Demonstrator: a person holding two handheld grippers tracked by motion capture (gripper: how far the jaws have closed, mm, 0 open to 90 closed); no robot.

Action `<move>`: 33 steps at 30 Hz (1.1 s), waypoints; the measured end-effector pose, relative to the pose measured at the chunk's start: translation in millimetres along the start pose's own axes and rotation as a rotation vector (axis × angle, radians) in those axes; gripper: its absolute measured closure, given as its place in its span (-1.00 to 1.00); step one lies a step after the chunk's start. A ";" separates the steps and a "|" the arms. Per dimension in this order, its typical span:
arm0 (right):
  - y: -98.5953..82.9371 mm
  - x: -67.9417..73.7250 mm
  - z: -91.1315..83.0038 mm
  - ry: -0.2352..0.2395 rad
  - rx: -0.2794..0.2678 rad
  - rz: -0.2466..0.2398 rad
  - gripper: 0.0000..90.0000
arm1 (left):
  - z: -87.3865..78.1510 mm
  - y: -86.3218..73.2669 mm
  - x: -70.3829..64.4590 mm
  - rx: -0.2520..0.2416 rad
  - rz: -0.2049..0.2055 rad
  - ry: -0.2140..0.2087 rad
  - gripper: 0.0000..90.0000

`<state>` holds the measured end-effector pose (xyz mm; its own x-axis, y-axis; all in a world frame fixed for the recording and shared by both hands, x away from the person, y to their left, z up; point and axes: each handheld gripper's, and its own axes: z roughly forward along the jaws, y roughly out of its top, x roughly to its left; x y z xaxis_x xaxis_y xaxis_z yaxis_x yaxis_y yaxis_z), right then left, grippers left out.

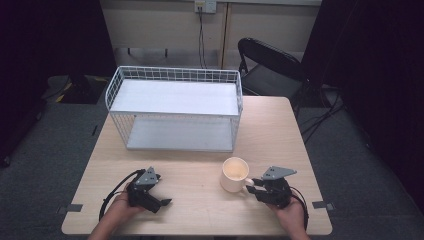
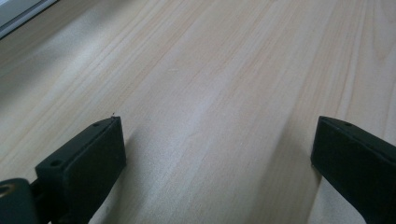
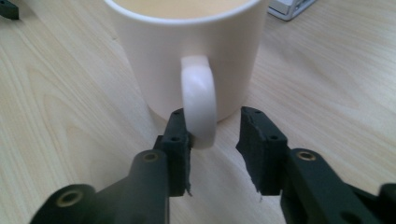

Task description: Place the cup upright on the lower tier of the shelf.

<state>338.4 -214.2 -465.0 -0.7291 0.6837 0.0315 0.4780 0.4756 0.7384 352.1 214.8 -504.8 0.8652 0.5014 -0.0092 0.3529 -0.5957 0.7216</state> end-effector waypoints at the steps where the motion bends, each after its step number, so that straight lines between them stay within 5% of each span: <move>1: 1.8 1.1 1.1 0.008 0.003 -0.006 0.62 | 0.0 0.0 0.0 0.000 0.000 0.000 -0.94; 21: 12.2 5.6 0.0 -0.041 -0.030 -0.036 0.79 | 0.0 0.0 0.0 0.000 0.000 0.000 -0.94; 33: 16.9 4.5 -2.9 -0.035 -0.080 -0.008 0.79 | 0.0 0.0 0.0 0.000 0.000 0.000 -0.94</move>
<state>341.8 -204.7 -450.5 -0.7145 0.6996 0.0032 0.4306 0.4361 0.7902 352.1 214.8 -504.8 0.8651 0.5015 -0.0093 0.3530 -0.5956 0.7216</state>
